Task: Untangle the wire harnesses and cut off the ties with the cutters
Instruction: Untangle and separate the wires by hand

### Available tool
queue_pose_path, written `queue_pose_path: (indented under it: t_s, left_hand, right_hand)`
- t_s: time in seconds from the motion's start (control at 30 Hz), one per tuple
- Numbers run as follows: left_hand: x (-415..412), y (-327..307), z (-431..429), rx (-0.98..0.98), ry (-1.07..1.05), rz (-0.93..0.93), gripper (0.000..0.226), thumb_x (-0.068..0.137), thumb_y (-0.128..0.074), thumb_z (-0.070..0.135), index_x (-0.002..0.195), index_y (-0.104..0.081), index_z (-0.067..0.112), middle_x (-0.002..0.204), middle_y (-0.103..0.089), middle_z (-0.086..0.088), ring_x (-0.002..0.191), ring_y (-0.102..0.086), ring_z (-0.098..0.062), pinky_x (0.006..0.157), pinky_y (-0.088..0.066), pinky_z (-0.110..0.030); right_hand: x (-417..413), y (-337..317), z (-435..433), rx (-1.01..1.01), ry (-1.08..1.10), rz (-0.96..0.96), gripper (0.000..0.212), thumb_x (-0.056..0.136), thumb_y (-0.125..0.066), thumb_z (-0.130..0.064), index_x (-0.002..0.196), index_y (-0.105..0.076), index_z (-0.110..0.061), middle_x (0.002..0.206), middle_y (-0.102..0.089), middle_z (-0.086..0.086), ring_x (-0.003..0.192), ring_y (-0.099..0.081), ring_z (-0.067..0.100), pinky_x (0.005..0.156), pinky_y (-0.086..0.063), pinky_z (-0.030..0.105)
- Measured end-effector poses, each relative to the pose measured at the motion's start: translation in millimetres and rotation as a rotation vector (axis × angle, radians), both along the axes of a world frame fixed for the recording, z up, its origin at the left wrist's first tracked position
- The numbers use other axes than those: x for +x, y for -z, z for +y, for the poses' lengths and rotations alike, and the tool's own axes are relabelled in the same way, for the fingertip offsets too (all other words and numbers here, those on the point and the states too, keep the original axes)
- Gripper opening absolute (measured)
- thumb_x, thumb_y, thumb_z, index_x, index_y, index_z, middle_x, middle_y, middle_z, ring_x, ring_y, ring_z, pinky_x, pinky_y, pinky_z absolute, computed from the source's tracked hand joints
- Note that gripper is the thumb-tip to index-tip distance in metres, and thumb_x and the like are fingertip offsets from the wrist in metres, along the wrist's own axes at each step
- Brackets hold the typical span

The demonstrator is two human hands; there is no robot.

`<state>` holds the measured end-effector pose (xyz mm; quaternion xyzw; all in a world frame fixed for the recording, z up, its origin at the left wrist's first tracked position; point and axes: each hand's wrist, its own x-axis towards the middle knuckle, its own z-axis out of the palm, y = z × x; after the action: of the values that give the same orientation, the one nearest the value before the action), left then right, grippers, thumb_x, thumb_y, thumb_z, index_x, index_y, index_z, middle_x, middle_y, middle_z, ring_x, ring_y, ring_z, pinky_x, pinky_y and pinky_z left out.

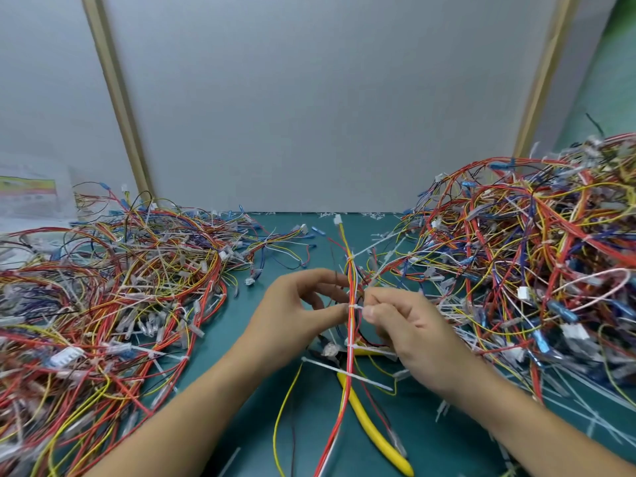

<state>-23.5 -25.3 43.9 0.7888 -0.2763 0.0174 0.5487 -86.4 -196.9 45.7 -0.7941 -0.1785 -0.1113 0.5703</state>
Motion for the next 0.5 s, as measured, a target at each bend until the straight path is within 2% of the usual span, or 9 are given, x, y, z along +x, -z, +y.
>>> queue_pose_path:
  t_s: [0.13, 0.17, 0.23, 0.33, 0.43, 0.5]
  left_hand:
    - [1.1, 0.9, 1.2, 0.061, 0.050, -0.031, 0.023, 0.083, -0.076, 0.025, 0.101, -0.077, 0.039, 0.087, -0.074, 0.014, 0.069, -0.048, -0.005, 0.067, -0.043, -0.021]
    - [-0.2, -0.3, 0.4, 0.045, 0.090, 0.013, 0.023, 0.086, -0.072, 0.021, 0.100, -0.077, 0.038, 0.085, -0.074, 0.012, 0.070, -0.051, -0.004, 0.067, -0.042, -0.017]
    - [-2.1, -2.6, -2.0, -0.043, 0.162, 0.142, 0.026, 0.091, -0.060, 0.008, 0.099, -0.079, 0.023, 0.079, -0.073, 0.012, 0.071, -0.055, 0.002, 0.068, -0.041, -0.009]
    - [-1.6, -5.9, -2.9, -0.117, 0.157, 0.247, 0.028, 0.087, -0.052, 0.009, 0.100, -0.077, 0.008, 0.069, -0.066, 0.014, 0.058, -0.048, 0.001, 0.056, -0.038, -0.005]
    - [-2.6, -7.0, -2.4, -0.157, 0.187, 0.272, 0.027, 0.094, -0.051, 0.003, 0.098, -0.076, 0.009, 0.082, -0.071, -0.001, 0.060, -0.053, 0.000, 0.056, -0.040, -0.005]
    - [-3.7, -6.7, -1.2, -0.185, 0.218, 0.277, 0.024, 0.095, -0.053, 0.006, 0.097, -0.075, 0.013, 0.087, -0.073, 0.000, 0.064, -0.058, 0.000, 0.058, -0.041, -0.005]
  right_hand:
    - [-0.4, 0.6, 2.4, 0.006, -0.081, 0.028, 0.030, 0.090, -0.047, -0.020, 0.060, -0.041, -0.020, 0.058, -0.031, -0.007, 0.053, -0.027, 0.006, 0.050, -0.026, 0.016]
    - [-0.3, 0.9, 3.0, 0.007, -0.104, 0.037, 0.030, 0.091, -0.046, -0.020, 0.061, -0.043, -0.021, 0.059, -0.032, -0.009, 0.054, -0.028, 0.006, 0.052, -0.027, 0.016]
    - [0.0, 1.3, 4.0, 0.009, -0.134, 0.052, 0.031, 0.092, -0.046, -0.020, 0.062, -0.044, -0.023, 0.060, -0.033, -0.012, 0.056, -0.030, 0.006, 0.055, -0.028, 0.016]
    - [-0.3, 1.9, 2.9, -0.018, -0.139, 0.059, 0.030, 0.093, -0.045, -0.021, 0.063, -0.042, -0.018, 0.061, -0.034, -0.011, 0.058, -0.031, 0.006, 0.057, -0.029, 0.016]
    - [-1.8, 2.2, 1.3, -0.086, -0.132, 0.035, 0.030, 0.094, -0.045, -0.019, 0.063, -0.043, -0.019, 0.061, -0.037, -0.011, 0.059, -0.034, 0.004, 0.058, -0.030, 0.016]
    - [-2.7, 2.4, 0.3, -0.137, -0.104, 0.010, 0.030, 0.093, -0.046, -0.018, 0.063, -0.044, -0.020, 0.061, -0.038, -0.010, 0.059, -0.035, 0.006, 0.058, -0.030, 0.020]
